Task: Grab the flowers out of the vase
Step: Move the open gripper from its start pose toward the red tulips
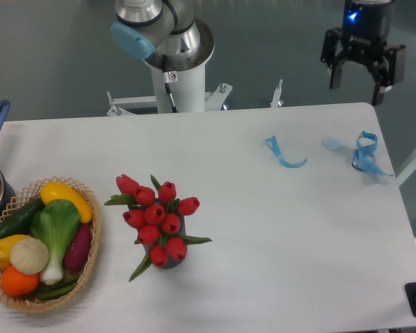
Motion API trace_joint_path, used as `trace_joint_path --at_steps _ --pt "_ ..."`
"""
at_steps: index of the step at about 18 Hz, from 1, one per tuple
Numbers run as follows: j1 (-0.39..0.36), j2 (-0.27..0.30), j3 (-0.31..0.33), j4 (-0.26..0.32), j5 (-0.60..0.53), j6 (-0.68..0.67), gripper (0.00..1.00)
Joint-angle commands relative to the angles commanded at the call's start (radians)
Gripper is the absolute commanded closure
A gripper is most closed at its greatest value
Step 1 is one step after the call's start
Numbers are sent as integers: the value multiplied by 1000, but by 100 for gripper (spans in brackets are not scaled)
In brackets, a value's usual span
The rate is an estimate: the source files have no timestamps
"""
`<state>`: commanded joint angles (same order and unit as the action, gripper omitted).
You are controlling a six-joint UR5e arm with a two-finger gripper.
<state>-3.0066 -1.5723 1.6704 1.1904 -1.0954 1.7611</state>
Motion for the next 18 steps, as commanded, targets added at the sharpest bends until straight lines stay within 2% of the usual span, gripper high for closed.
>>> trace_joint_path --at_steps 6,9,12,14,18 --pt "14 14 94 -2 155 -89 0" --pt "66 3 107 -6 212 -201 0" --pt "135 -20 127 -6 213 -236 0" --pt "152 -28 140 -6 239 -262 0" --pt "173 -51 175 -31 370 -327 0"
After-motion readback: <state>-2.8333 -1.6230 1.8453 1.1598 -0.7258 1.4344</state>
